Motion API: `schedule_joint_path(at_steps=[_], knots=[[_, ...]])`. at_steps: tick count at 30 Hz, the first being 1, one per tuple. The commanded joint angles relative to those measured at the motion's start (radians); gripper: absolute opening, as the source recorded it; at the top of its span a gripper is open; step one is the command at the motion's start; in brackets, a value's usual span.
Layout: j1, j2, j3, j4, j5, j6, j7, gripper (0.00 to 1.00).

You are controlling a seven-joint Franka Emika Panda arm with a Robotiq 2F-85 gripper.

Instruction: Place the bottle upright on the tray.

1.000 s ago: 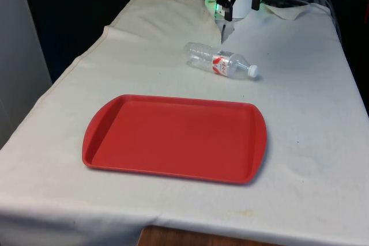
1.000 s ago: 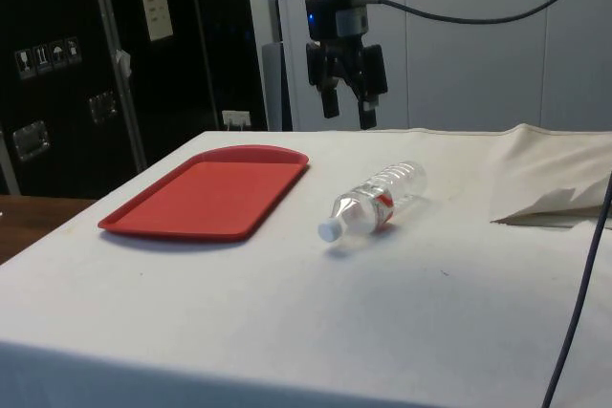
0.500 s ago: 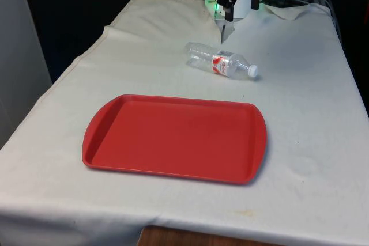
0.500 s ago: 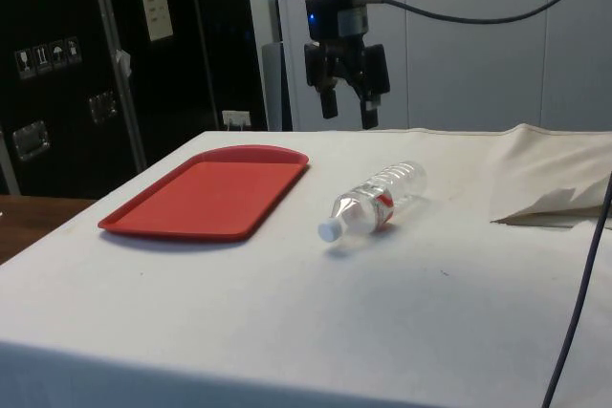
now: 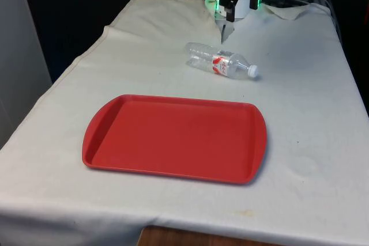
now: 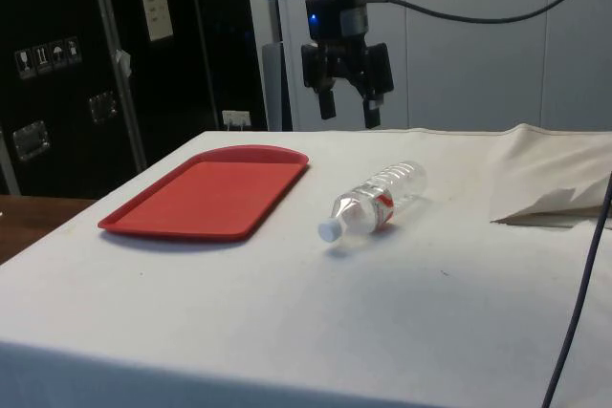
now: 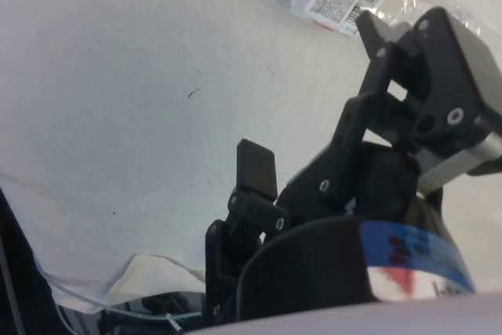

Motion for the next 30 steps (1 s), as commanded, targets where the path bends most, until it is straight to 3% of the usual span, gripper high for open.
schedule_joint_path(at_steps=[1, 30], knots=[[0.002, 0.0, 0.0, -0.002, 0.003, 0.002, -0.012, 1.0], [0.001, 0.001, 0.0, -0.017, -0.001, 0.006, -0.16, 1.0]])
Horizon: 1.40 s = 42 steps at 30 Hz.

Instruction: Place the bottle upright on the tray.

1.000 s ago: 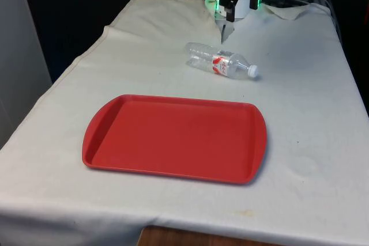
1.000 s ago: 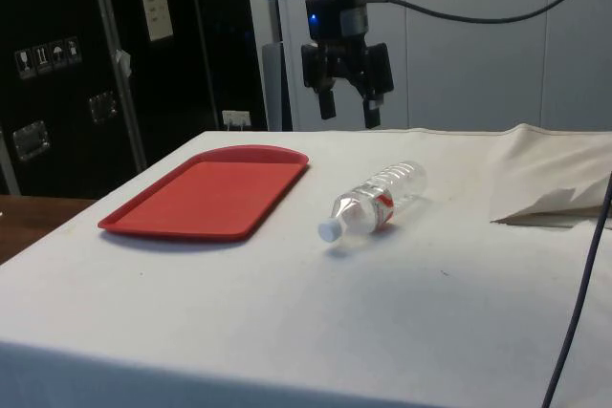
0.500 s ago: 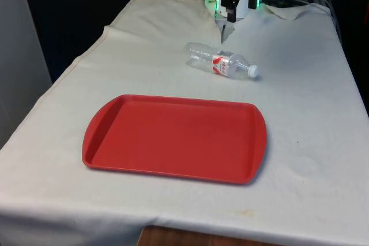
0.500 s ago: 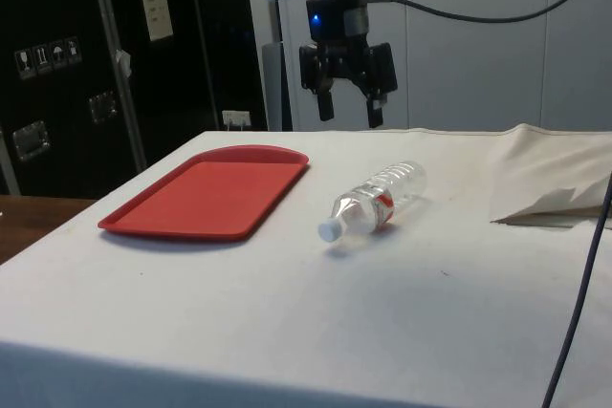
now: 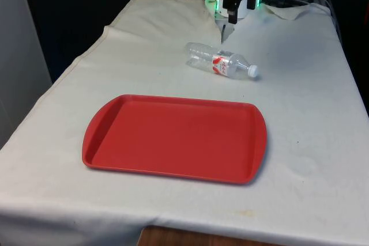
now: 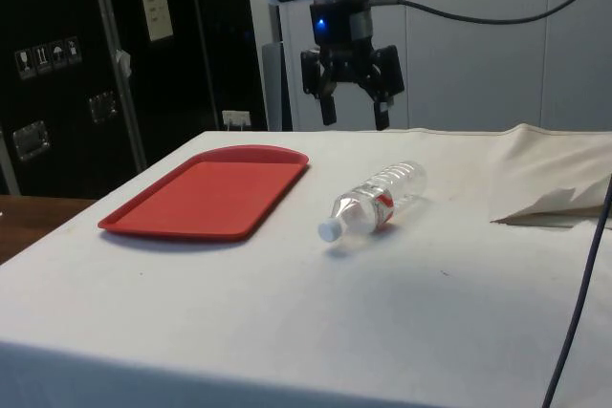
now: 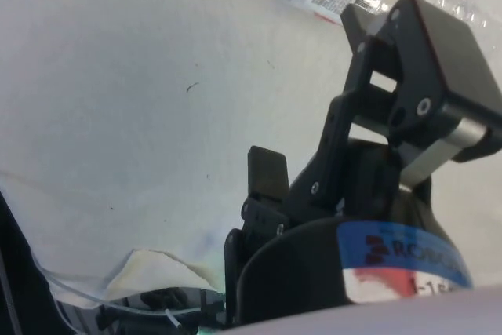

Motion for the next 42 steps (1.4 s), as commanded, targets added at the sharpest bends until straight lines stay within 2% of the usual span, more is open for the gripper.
schedule_joint_path(at_steps=[1, 12, 18, 19, 20, 28, 37, 38, 39, 42], knots=[[0.001, 0.0, 0.0, -0.002, 0.001, 0.006, -0.005, 1.0], [0.001, 0.005, 0.0, 0.0, 0.002, 0.003, -0.007, 1.0], [-0.003, 0.016, 0.003, 0.005, -0.024, -0.001, 0.01, 1.0], [0.0, 0.012, 0.0, 0.002, -0.004, 0.0, -0.005, 1.0], [-0.003, 0.018, 0.003, 0.005, -0.026, -0.001, 0.011, 1.0], [0.0, 0.024, 0.002, 0.004, -0.007, 0.0, -0.004, 1.0], [-0.003, 0.055, 0.004, 0.008, -0.036, 0.012, 0.016, 1.0], [0.0, 0.051, 0.002, 0.007, -0.012, 0.003, -0.002, 1.0], [-0.004, 0.058, 0.004, 0.008, -0.039, 0.013, 0.018, 1.0], [-0.004, 0.064, 0.003, 0.008, -0.051, 0.019, 0.025, 1.0]])
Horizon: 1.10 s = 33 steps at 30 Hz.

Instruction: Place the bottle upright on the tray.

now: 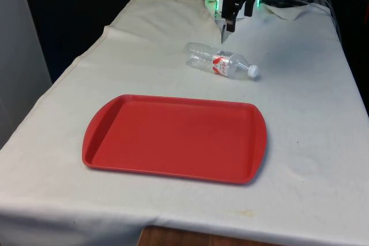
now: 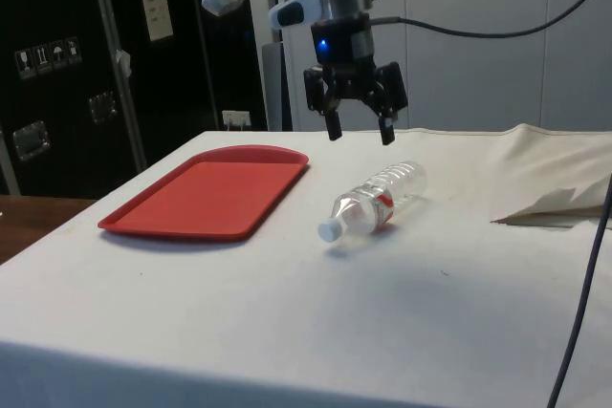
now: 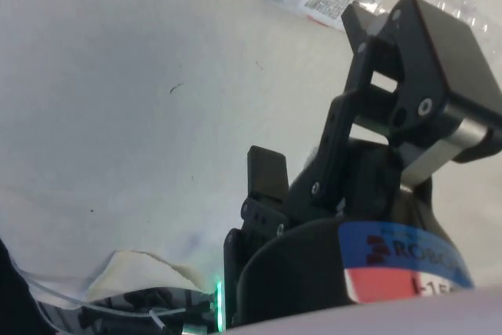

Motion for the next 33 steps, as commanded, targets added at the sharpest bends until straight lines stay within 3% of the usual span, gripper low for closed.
schedule_joint_path(at_steps=[1, 15, 24, 25, 26, 33], knots=[[-0.004, 0.002, 0.001, 0.0, -0.024, 0.011, 0.017, 1.0], [-0.002, 0.001, 0.0, -0.004, -0.01, 0.005, 0.0, 1.0], [-0.008, 0.021, -0.004, -0.018, -0.033, 0.06, 0.009, 1.0], [-0.003, 0.019, -0.003, -0.015, -0.014, 0.042, 0.0, 1.0], [-0.009, 0.025, -0.006, -0.019, -0.034, 0.068, 0.007, 1.0], [-0.013, 0.057, -0.021, -0.017, -0.03, 0.116, -0.011, 1.0]])
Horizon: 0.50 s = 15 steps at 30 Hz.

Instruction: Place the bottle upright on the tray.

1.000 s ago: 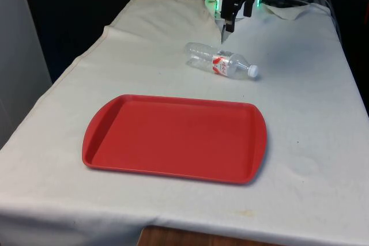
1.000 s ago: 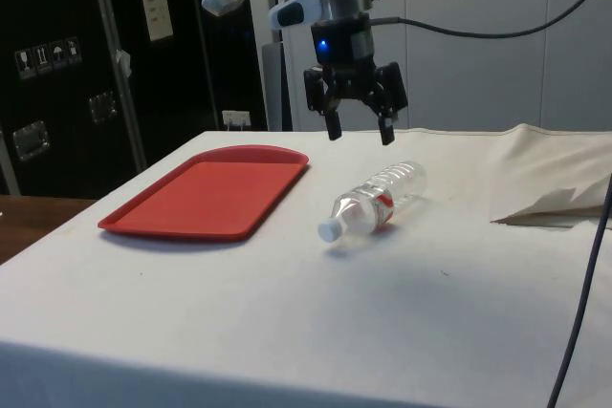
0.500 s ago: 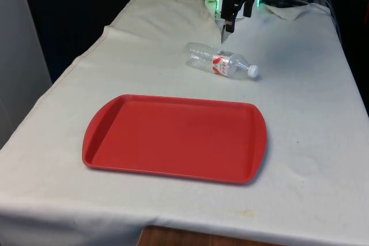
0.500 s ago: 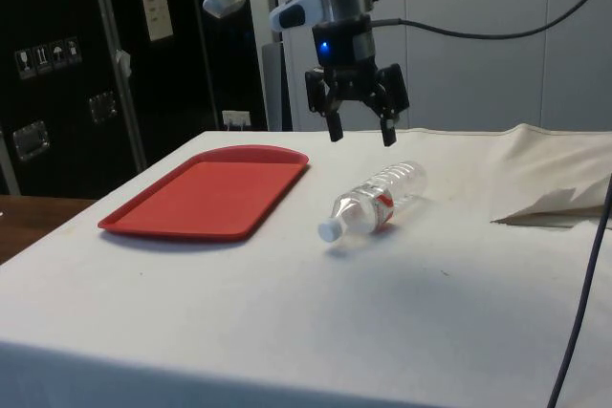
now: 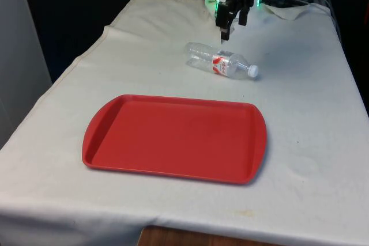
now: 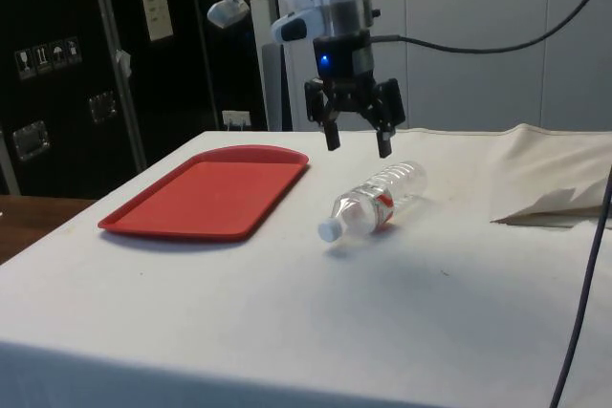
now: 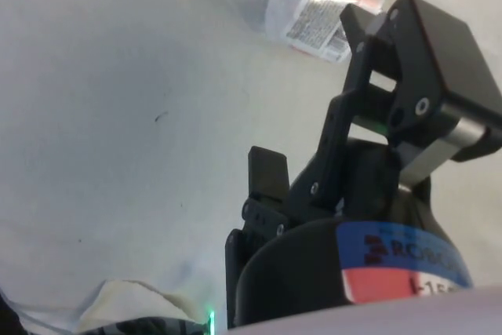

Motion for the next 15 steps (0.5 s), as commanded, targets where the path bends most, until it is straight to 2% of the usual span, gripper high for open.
schedule_joint_path(at_steps=[1, 2, 8, 9, 10, 15], knots=[[-0.001, 0.003, -0.001, 0.0, 0.0, 0.005, -0.001, 1.0], [-0.004, 0.008, -0.004, -0.002, -0.015, 0.025, 0.004, 1.0], [-0.009, 0.026, -0.012, -0.01, -0.014, 0.058, -0.006, 1.0], [-0.007, 0.025, -0.01, -0.003, 0.0, 0.036, -0.011, 1.0], [-0.01, 0.028, -0.013, -0.011, -0.014, 0.062, -0.006, 1.0], [-0.013, 0.042, -0.018, -0.024, -0.012, 0.092, -0.011, 1.0]])
